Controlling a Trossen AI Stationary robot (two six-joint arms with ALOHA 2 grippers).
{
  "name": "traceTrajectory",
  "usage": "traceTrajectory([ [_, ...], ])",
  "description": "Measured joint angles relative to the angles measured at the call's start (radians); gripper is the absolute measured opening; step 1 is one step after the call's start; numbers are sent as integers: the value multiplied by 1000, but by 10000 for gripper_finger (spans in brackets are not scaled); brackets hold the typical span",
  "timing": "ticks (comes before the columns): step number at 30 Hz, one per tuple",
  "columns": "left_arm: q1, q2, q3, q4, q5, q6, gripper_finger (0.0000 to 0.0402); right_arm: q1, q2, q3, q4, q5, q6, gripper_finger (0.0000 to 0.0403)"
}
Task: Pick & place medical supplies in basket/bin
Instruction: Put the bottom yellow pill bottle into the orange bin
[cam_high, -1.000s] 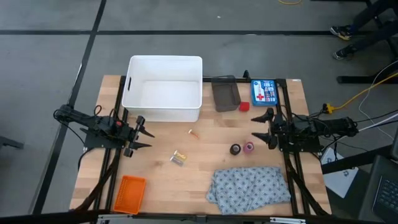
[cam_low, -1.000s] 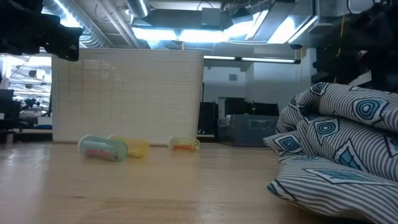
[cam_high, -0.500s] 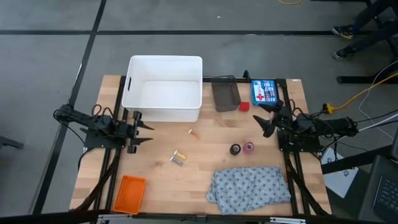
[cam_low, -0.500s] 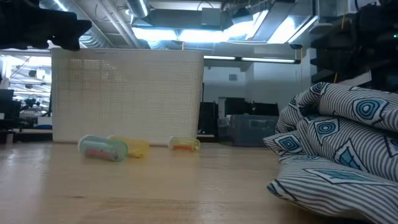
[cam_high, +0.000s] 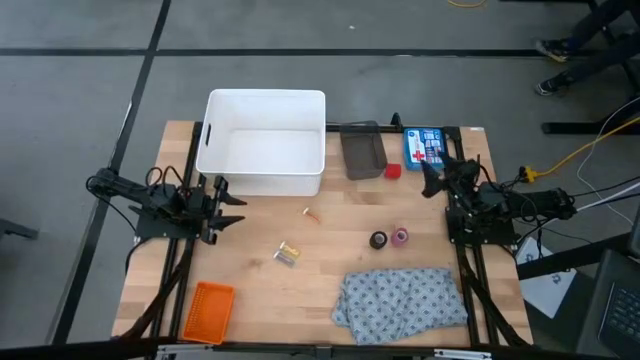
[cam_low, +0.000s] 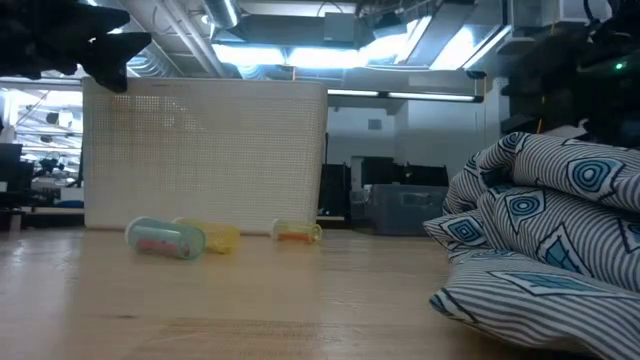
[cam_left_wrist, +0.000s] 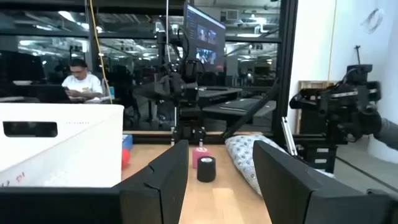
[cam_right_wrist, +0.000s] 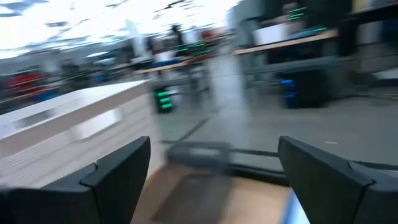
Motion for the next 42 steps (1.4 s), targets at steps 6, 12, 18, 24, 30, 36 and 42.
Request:
traceTrajectory([
  [6,0,0,0,-12,7,-120,176,0,0,0,-7,83,27,352],
  [12,0,3,0,-15,17,-157,178,-2,0,0,-7,-8,26,352],
  [18,0,4,0,-10,-20,-186,175,-2,0,0,-6,-78,-50,352],
  [24,0,5,0,-8,-103,-186,179,-2,0,0,-6,-8,-53,352],
  [30,0,22,0,1,-40,-204,180,-3,0,0,-15,-212,122,352],
  [36,0,100,1,59,10,-166,186,-3,4,0,-12,-401,87,352],
  [42,-1,279,40,89,17,-172,189,-3,66,0,71,-501,42,334],
])
